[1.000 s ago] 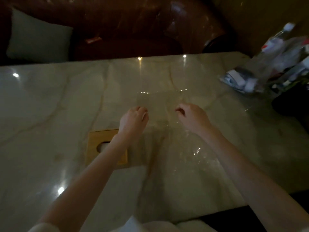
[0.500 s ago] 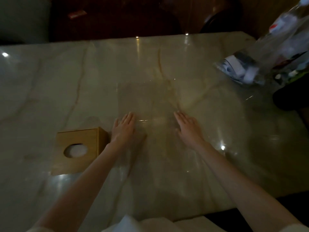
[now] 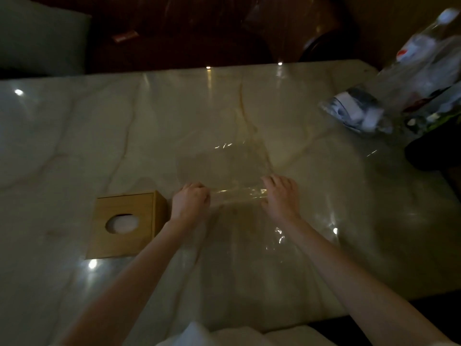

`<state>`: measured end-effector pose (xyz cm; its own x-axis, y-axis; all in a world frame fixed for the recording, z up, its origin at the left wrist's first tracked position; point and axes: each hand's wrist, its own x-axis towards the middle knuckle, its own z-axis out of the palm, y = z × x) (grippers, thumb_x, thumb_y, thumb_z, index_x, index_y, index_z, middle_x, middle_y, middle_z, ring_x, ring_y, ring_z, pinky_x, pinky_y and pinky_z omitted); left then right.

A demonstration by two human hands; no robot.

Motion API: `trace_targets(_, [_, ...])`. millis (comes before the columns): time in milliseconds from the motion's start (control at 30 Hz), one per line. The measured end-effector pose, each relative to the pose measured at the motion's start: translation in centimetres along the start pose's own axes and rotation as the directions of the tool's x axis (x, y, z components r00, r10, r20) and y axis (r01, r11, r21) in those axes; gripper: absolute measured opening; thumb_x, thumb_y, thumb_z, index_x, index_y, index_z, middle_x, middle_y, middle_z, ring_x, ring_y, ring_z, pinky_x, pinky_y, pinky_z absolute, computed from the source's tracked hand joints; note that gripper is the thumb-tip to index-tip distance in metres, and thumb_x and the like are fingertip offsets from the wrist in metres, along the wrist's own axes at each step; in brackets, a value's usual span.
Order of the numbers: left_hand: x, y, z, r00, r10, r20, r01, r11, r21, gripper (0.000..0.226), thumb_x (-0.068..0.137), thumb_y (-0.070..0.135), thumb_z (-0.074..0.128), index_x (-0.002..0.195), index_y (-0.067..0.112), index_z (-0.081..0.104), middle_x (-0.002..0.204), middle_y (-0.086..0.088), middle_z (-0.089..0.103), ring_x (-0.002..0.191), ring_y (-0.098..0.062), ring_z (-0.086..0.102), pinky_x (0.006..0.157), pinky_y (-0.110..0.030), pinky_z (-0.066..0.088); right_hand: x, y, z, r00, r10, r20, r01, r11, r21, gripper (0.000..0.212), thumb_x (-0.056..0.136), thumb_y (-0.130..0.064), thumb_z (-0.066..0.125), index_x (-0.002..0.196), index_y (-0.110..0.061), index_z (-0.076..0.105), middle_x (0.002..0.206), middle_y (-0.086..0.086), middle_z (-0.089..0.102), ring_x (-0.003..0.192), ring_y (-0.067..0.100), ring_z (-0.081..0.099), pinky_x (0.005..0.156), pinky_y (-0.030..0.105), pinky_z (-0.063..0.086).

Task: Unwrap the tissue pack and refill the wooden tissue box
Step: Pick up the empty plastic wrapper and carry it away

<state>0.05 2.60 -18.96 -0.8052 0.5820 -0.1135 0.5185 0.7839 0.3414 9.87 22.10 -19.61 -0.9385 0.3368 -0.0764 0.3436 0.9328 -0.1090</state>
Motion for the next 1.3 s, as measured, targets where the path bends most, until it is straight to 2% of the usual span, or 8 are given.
trace_targets(133, [-0.5, 1.7, -2.3, 0.997, 0.038, 0.062, -0.037, 0.999, -0.021, 0.018, 0.085, 0.023, 0.052, 0.092, 0.017, 0.067, 0.100, -0.005, 0.068, 0.089, -0.026, 0.062, 0.065, -0.030, 0.044, -0.3, -2.7, -1.9, 0.977, -0.210, 0.044, 0.194, 0.950, 0.245, 0.051, 0.082, -0.018, 0.059, 0.131, -0.021, 0.045, 0.139, 0.002, 0.046, 0.128, 0.019, 0.040, 0.102, 0.026, 0.021])
trace_targets(300, [0.6, 2.3, -6.8, 0.907, 0.186, 0.378, 0.000, 0.898, -0.440, 0.015, 0.080, 0.019, 0.063, 0.074, 0.009, 0.071, 0.076, -0.014, 0.071, 0.070, -0.015, 0.060, 0.067, -0.027, 0.045, -0.7, -3.9, -5.4, 0.980, -0.178, 0.084, 0.116, 0.868, 0.483, 0.011, 0.077, -0.022, 0.068, 0.087, -0.020, 0.071, 0.095, 0.002, 0.073, 0.093, 0.017, 0.064, 0.080, 0.031, 0.047])
trace_targets(400, [1.3, 1.6, -9.3, 0.765, 0.233, 0.600, 0.372, 0.601, -0.708, 0.044, 0.086, 0.038, 0.046, 0.062, 0.013, 0.073, 0.065, -0.001, 0.074, 0.065, -0.014, 0.067, 0.061, -0.017, 0.054, -0.3, -3.1, -7.7, 0.964, -0.179, 0.198, -0.013, 0.709, 0.705, 0.010, 0.070, -0.010, 0.075, 0.078, -0.016, 0.074, 0.080, 0.004, 0.073, 0.075, 0.004, 0.063, 0.072, 0.022, 0.046])
trace_targets(533, [1.9, -1.6, -10.4, 0.840, 0.287, 0.460, 0.414, 0.207, -0.886, 0.063, 0.085, 0.047, 0.030, 0.064, 0.007, 0.074, 0.067, -0.009, 0.074, 0.066, -0.019, 0.070, 0.065, -0.025, 0.057, 0.0, -1.4, -10.5, 0.964, -0.166, 0.209, -0.118, 0.440, 0.890, 0.016, 0.067, -0.007, 0.077, 0.075, -0.020, 0.074, 0.070, -0.009, 0.073, 0.063, -0.007, 0.062, 0.064, 0.006, 0.047])
trace_targets(633, [1.7, -3.2, -10.0, 0.840, 0.352, 0.414, 0.449, -0.020, -0.893, 0.067, 0.079, 0.054, 0.030, 0.075, 0.005, 0.075, 0.078, -0.010, 0.076, 0.082, -0.023, 0.071, 0.078, -0.031, 0.056, -0.2, -0.4, -11.5, 0.985, -0.090, 0.148, -0.124, 0.226, 0.966, 0.009, 0.066, -0.013, 0.076, 0.070, -0.021, 0.074, 0.065, -0.006, 0.074, 0.060, 0.003, 0.066, 0.055, 0.012, 0.050])
trace_targets(867, [0.9, -2.4, -7.4, 0.819, 0.386, 0.426, 0.506, -0.133, -0.852, 0.101, 0.064, 0.083, 0.017, 0.102, 0.005, 0.069, 0.105, -0.016, 0.071, 0.107, -0.028, 0.063, 0.090, -0.033, 0.051, -0.5, -0.2, -9.9, 0.942, 0.191, 0.277, -0.245, -0.175, 0.954, 0.017, 0.075, -0.013, 0.069, 0.061, -0.022, 0.073, 0.065, -0.004, 0.075, 0.059, 0.006, 0.069, 0.045, 0.016, 0.050])
trace_targets(1100, [-0.5, -1.7, -6.4, 0.928, 0.151, 0.342, 0.342, 0.027, -0.939, 0.027, 0.078, 0.030, 0.054, 0.097, 0.016, 0.068, 0.095, -0.004, 0.075, 0.088, -0.017, 0.070, 0.067, -0.021, 0.056, -1.4, -1.2, -7.8, 0.883, 0.252, 0.397, -0.335, -0.255, 0.907, 0.003, 0.082, -0.019, 0.063, 0.083, -0.016, 0.064, 0.065, 0.000, 0.075, 0.053, 0.008, 0.068, 0.040, 0.015, 0.047])
trace_targets(1300, [-1.3, -2.7, -7.0, 0.940, 0.001, 0.340, 0.340, -0.007, -0.940, 0.019, 0.090, 0.009, 0.047, 0.102, 0.010, 0.062, 0.089, -0.001, 0.075, 0.089, -0.017, 0.070, 0.064, -0.021, 0.057, -1.8, -2.3, -7.9, 0.873, 0.229, 0.430, -0.373, -0.255, 0.892, 0.011, 0.088, -0.019, 0.052, 0.098, -0.019, 0.057, 0.066, 0.001, 0.075, 0.057, 0.013, 0.070, 0.044, 0.018, 0.051])
